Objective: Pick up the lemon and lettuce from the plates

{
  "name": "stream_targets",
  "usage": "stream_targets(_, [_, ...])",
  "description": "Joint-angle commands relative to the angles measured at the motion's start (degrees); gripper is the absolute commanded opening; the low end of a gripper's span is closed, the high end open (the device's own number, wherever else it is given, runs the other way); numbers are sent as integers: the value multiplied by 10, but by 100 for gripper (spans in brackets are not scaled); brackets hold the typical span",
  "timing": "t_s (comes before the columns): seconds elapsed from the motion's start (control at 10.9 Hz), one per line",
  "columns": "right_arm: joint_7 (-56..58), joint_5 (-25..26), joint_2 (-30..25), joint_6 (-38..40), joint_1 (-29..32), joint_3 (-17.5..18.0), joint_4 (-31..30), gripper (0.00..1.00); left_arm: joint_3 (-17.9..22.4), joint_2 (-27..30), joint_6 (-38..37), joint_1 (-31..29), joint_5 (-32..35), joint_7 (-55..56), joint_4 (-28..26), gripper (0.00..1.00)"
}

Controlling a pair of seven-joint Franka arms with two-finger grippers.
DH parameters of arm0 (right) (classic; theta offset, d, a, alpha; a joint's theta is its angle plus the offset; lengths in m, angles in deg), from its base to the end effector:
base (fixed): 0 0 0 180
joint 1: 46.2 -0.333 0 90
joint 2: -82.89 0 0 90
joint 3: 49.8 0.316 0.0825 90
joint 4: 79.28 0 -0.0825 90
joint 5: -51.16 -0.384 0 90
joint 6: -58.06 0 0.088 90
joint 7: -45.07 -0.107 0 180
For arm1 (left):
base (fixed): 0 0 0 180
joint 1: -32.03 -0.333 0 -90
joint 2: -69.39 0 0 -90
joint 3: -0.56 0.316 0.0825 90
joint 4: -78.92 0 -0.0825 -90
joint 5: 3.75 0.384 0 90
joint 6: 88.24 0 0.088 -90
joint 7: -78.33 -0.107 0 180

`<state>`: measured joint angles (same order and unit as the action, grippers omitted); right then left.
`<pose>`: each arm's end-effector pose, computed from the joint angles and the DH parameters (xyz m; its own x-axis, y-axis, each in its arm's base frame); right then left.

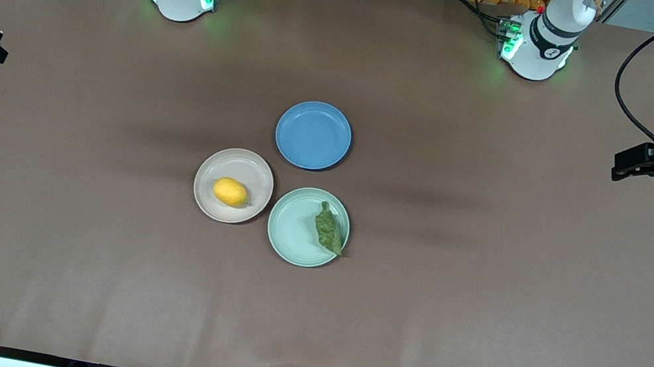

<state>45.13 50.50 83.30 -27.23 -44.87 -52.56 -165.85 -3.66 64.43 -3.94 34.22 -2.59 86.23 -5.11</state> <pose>0.5474 -0.0377 0.6415 0.9972 -0.0693 -0.0295 -0.0697 -0.9975 -0.0112 0.5678 -0.0595 0.6162 0.9965 0.0281 -0.0788 0.0262 -0.9993 -0.0250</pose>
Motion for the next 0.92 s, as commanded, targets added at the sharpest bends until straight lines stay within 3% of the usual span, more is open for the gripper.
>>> stream_targets(0.0, [6, 7, -3, 0, 7, 7, -2, 100, -2, 4, -9, -1, -4, -11, -1, 100])
stream_targets(0.83, [1, 7, -3, 28, 5, 7, -1, 100, -3, -1, -9, 5, -5, -9, -1, 100])
